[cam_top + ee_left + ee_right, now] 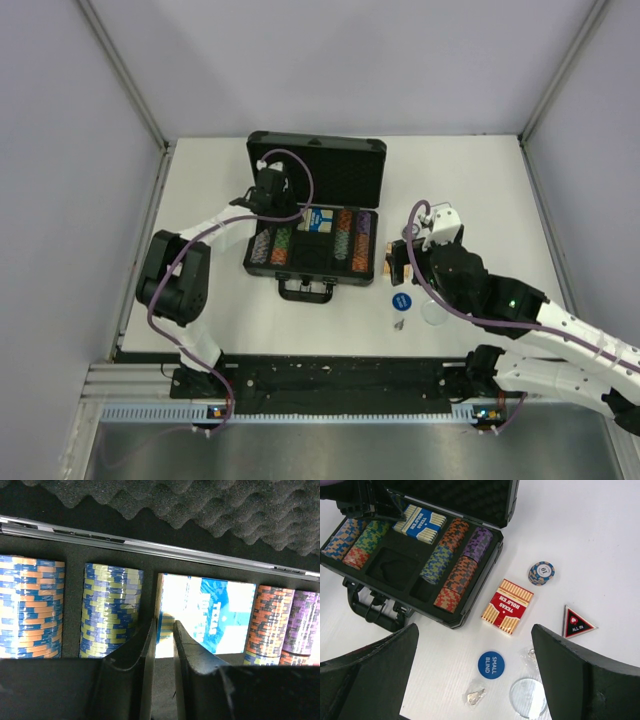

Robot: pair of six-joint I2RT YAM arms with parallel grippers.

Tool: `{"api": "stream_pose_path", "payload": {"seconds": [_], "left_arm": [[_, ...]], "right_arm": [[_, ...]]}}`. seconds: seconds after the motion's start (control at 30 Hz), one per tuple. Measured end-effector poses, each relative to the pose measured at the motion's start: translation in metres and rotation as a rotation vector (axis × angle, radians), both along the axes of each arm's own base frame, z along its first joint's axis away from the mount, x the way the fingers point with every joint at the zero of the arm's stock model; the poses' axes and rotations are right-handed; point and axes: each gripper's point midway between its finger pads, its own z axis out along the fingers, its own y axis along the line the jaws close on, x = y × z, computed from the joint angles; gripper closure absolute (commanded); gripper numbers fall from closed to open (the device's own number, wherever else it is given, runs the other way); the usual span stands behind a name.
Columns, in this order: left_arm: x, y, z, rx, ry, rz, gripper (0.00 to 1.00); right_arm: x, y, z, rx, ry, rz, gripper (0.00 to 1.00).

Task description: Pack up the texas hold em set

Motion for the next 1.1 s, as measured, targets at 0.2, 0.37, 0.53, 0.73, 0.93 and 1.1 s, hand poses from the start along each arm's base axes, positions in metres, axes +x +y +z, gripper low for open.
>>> {"api": "stream_pose_path", "payload": {"seconds": [0.2,0.37,0.53,0.73,0.93,1.1], "left_arm": [[0.001,0.0,-0.001,-0.031,-0.013,0.052,0.8],[0.002,-0.001,0.001,-0.028,-0.019,0.074,0.67],[-0.006,-0.005,0.008,-0.021,-0.004,0.053,0.52],[-0.015,-0.008,0.048,-0.046,-0.046,0.04,0.46],[-0.027,0.004,0.098,-0.064,-0.134,0.065,0.4],[-0.048,0.022,0.122,-0.066,-0.201,0.098,0.36]], "right_arm": [[0.0,0.0,0.0,0.0,0.0,0.0,0.06],[0.0,0.0,0.0,0.001,0.002,-0.001,0.06],[0.002,0.004,-0.006,0.005,0.026,-0.008,0.06],[0.01,0.003,-0.024,0.009,0.088,-0.057,0.06],[0.015,-0.005,-0.062,-0.003,0.198,-0.109,0.3],[0.027,-0.024,-0.097,0.017,0.33,-0.205,0.25]]}}
